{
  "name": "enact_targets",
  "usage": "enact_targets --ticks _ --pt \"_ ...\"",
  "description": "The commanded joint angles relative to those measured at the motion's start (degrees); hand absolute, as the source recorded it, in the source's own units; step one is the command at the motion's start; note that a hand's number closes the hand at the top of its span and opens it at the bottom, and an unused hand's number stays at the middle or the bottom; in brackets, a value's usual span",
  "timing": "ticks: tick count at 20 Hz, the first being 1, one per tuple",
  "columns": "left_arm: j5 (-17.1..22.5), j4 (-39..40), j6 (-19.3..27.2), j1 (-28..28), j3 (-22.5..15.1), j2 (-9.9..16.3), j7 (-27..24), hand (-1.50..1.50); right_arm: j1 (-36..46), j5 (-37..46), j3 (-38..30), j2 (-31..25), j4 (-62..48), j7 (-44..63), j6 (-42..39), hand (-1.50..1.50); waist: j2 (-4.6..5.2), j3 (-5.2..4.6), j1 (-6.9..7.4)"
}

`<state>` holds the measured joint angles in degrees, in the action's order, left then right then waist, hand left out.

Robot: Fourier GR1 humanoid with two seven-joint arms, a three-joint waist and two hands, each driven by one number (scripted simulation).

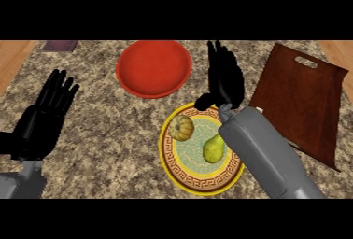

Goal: Pick the squash from the plate and place it in the bowl

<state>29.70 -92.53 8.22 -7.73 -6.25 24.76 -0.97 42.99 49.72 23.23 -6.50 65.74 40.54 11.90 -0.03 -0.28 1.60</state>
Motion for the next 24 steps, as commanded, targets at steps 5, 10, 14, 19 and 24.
enact_targets --ticks 5,10,14,19,24 --pt "-0.4 1.39 -0.78 -1.38 0.1 -0.02 -0.41 0.0 9.04 -7.75 0.31 5.59 -13.56 16.38 -35.02 -1.5 0.33 -0.11 0.57" --pt "-0.09 2.97 -2.32 -1.18 -0.48 -1.3 -1.46 0.0 19.22 -19.43 -1.51 6.42 -17.52 26.49 -46.37 -1.5 0.3 0.06 2.27" --pt "-1.44 3.27 -1.44 -2.01 -1.46 -2.41 -1.21 0.0 23.0 -26.12 1.48 6.44 -20.25 32.09 -43.87 -1.5 0.08 0.13 1.64" --pt "-1.01 3.1 -2.8 -1.49 0.16 -1.63 -1.16 0.0 25.75 -32.42 4.92 6.45 -24.04 32.48 -38.74 -1.5 0.18 0.19 1.3" --pt "-0.27 4.98 -3.36 -4.22 2.23 -1.07 -0.12 0.0 23.3 -38.36 12.42 6.45 -21.28 35.59 -34.55 -1.5 0.11 0.19 0.7"
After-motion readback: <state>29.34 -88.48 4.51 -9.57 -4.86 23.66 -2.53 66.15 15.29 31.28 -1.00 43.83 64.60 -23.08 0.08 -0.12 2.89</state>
